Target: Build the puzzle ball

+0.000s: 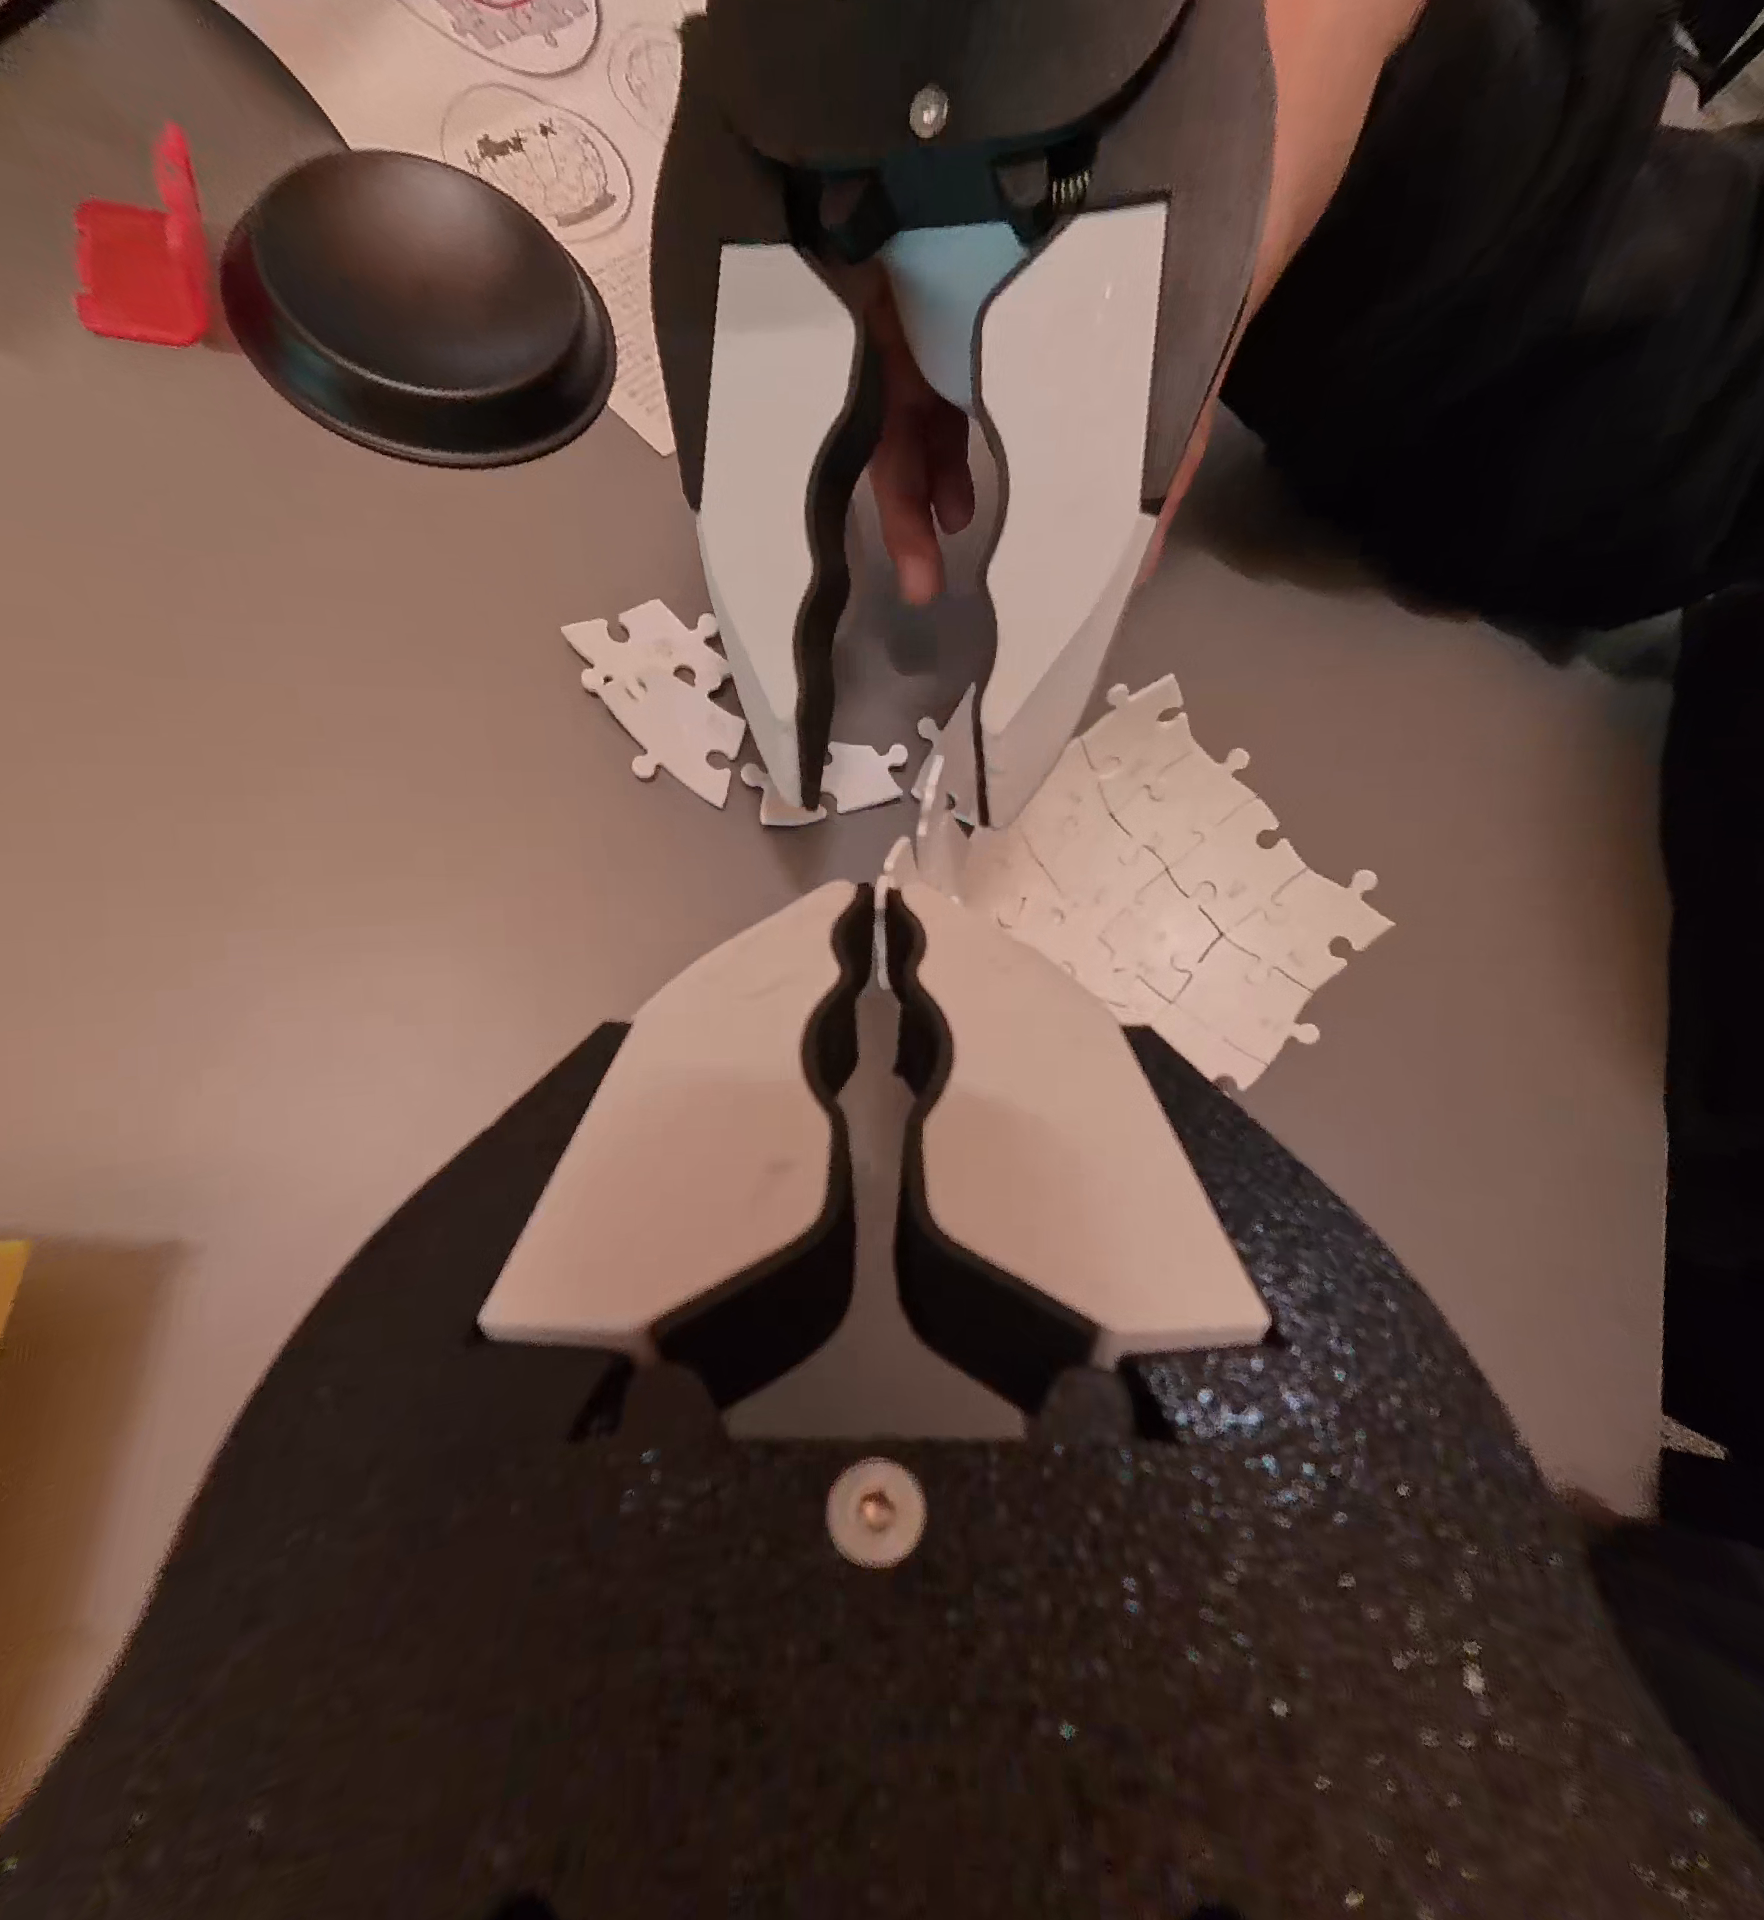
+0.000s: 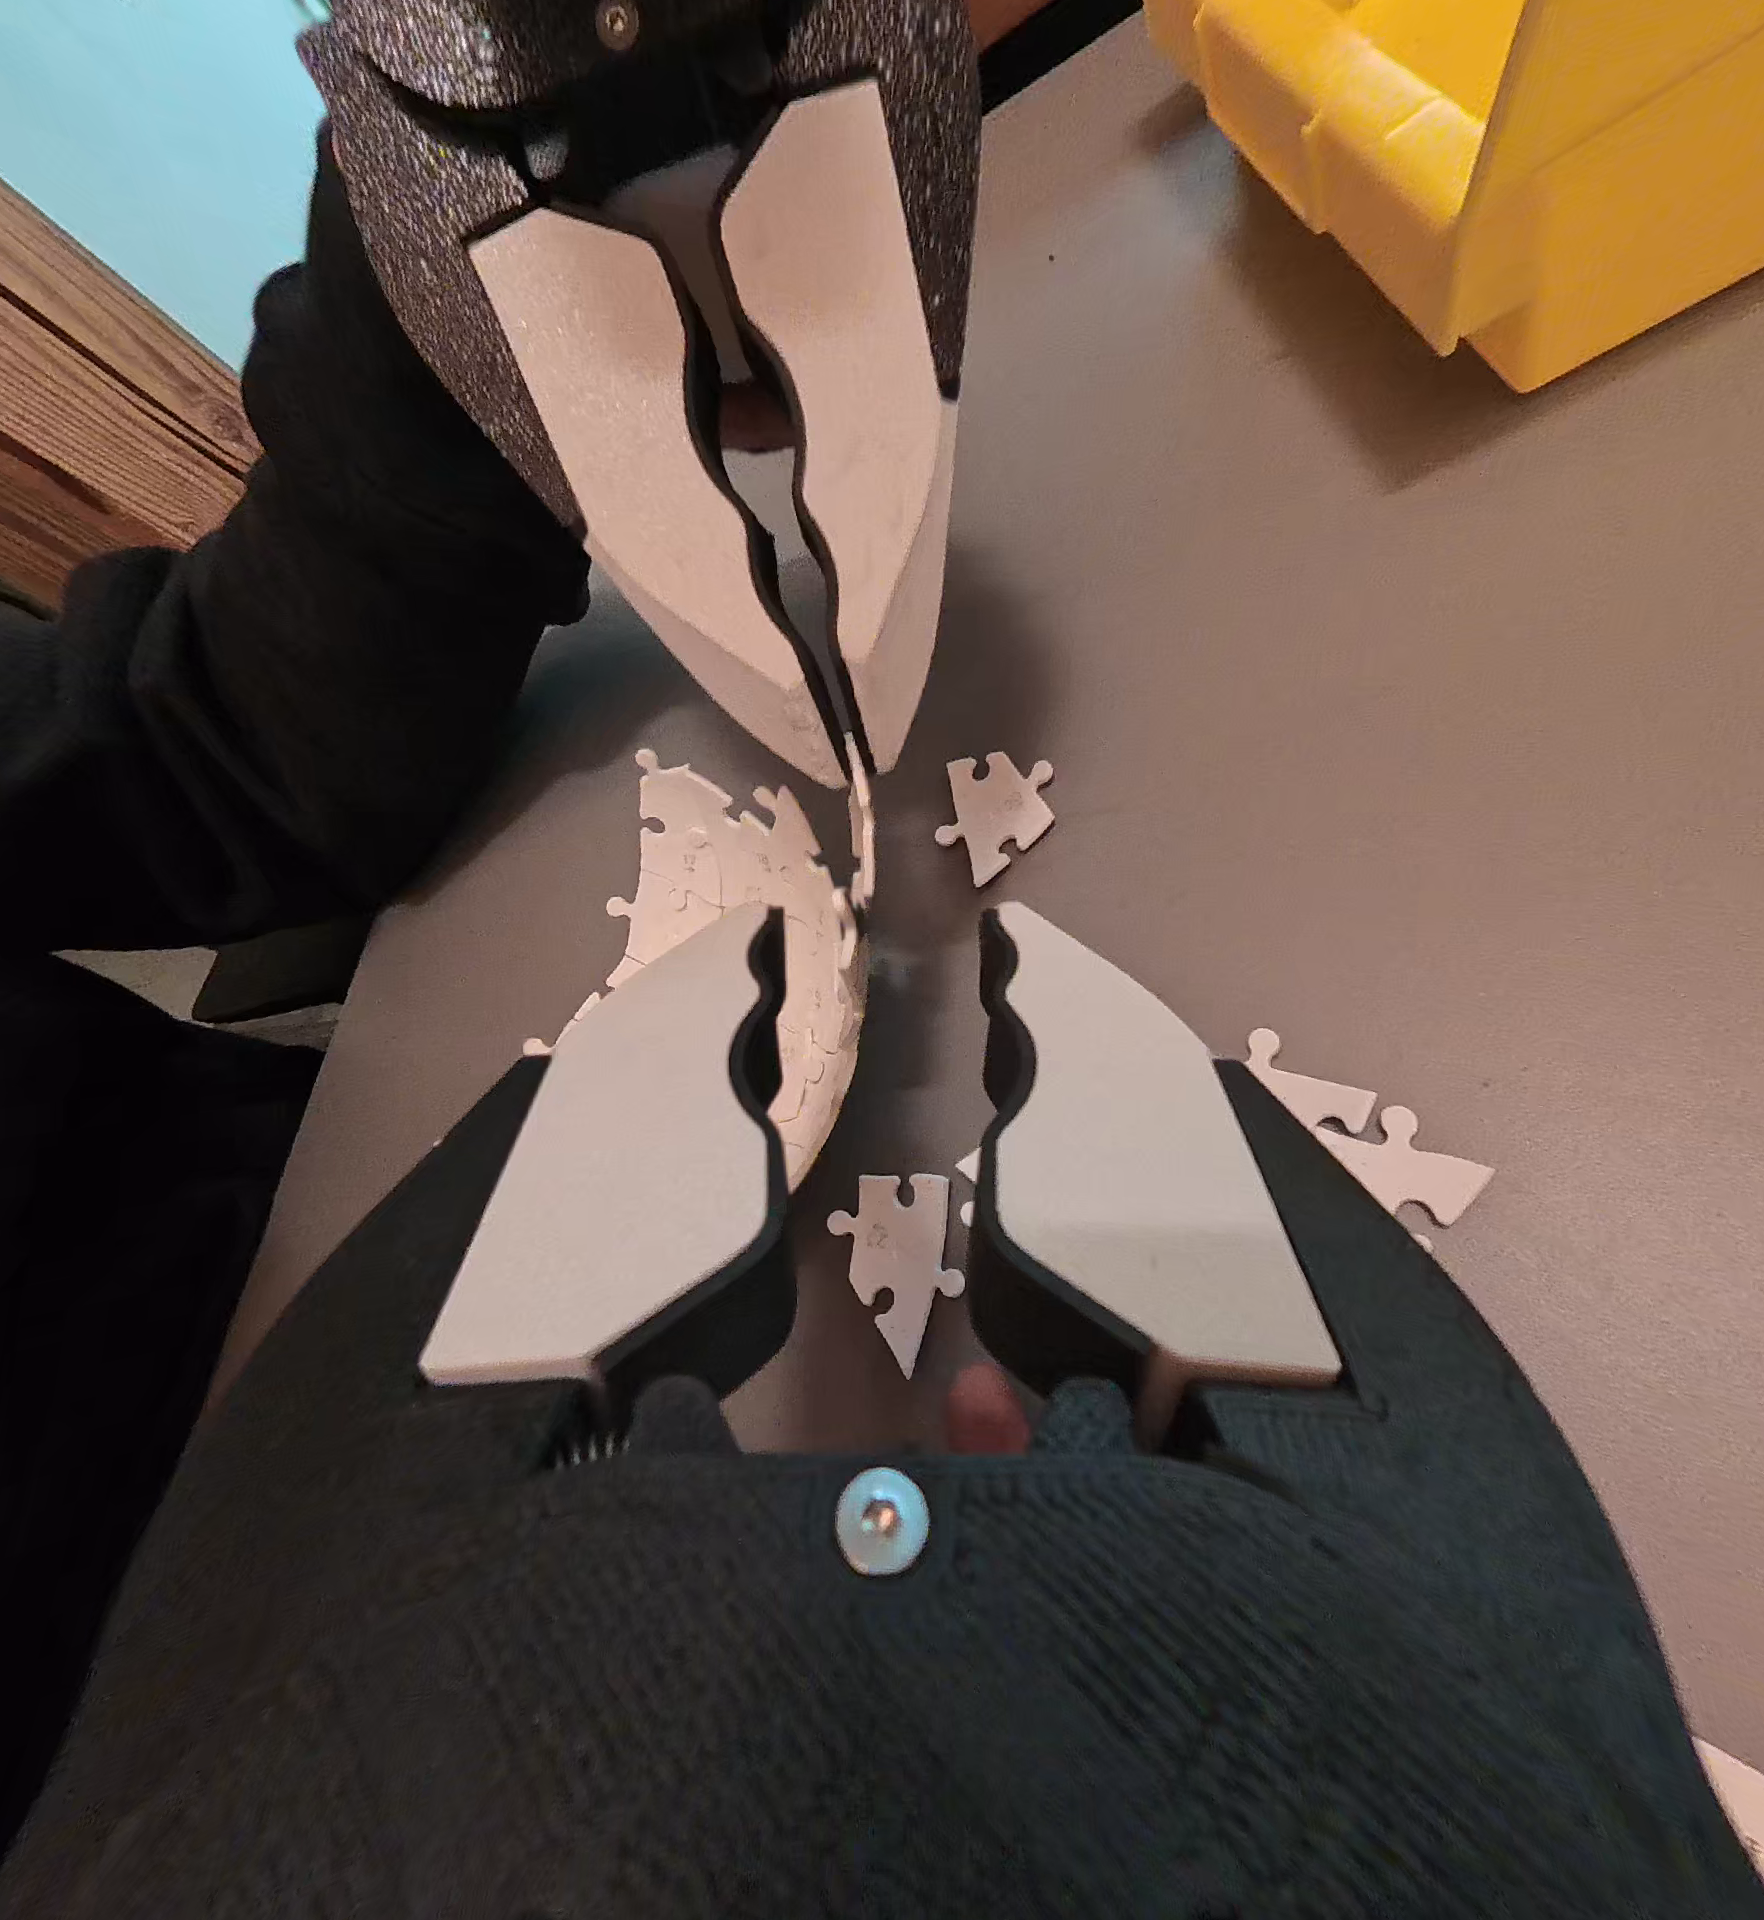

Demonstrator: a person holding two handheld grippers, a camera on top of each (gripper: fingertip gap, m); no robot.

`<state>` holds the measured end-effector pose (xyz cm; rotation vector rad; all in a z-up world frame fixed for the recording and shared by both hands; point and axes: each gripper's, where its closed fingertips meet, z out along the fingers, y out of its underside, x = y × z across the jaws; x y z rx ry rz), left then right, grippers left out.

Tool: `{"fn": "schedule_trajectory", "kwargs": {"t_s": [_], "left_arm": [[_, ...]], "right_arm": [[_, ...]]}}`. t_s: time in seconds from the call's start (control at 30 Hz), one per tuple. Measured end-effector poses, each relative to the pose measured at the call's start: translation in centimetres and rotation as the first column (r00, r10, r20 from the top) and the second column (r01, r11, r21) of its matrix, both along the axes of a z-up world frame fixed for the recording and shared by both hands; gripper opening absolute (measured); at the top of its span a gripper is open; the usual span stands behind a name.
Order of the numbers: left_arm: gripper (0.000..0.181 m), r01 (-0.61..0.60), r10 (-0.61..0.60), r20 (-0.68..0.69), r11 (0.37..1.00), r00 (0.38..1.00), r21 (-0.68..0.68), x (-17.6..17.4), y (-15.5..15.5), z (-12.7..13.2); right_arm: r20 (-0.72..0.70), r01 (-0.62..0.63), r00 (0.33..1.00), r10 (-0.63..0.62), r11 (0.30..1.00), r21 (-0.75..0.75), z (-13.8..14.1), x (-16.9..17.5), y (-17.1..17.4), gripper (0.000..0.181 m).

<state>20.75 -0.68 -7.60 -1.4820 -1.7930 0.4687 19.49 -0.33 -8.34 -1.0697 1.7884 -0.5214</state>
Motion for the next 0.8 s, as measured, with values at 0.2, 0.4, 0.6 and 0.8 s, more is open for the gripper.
{"fn": "schedule_trajectory", "kwargs": {"t_s": [0.2,0.4,0.6,0.8], "left_arm": [[0.001,0.002,-0.001,0.024,1.000,1.000,-0.025,0.0,-0.1,0.0],[0.001,-0.013,0.014,0.039,1.000,0.999,-0.028,0.4,-0.1,0.0],[0.001,-0.042,0.045,0.073,0.999,0.996,-0.034,0.8,0.0,0.3],[0.001,-0.040,0.046,0.086,0.997,0.995,-0.070,0.7,0.3,0.6]], "right_arm": [[-0.035,-0.009,0.999,0.011,0.998,0.063,-0.7,0.2,0.9,0.035],[-0.100,-0.022,0.995,0.031,0.996,0.086,-1.7,-0.3,1.6,0.035],[-0.123,-0.053,0.990,0.062,0.995,0.080,-2.8,0.2,2.1,0.036],[-0.087,-0.034,0.996,0.036,0.999,0.027,-1.8,0.4,1.2,0.040]]}}
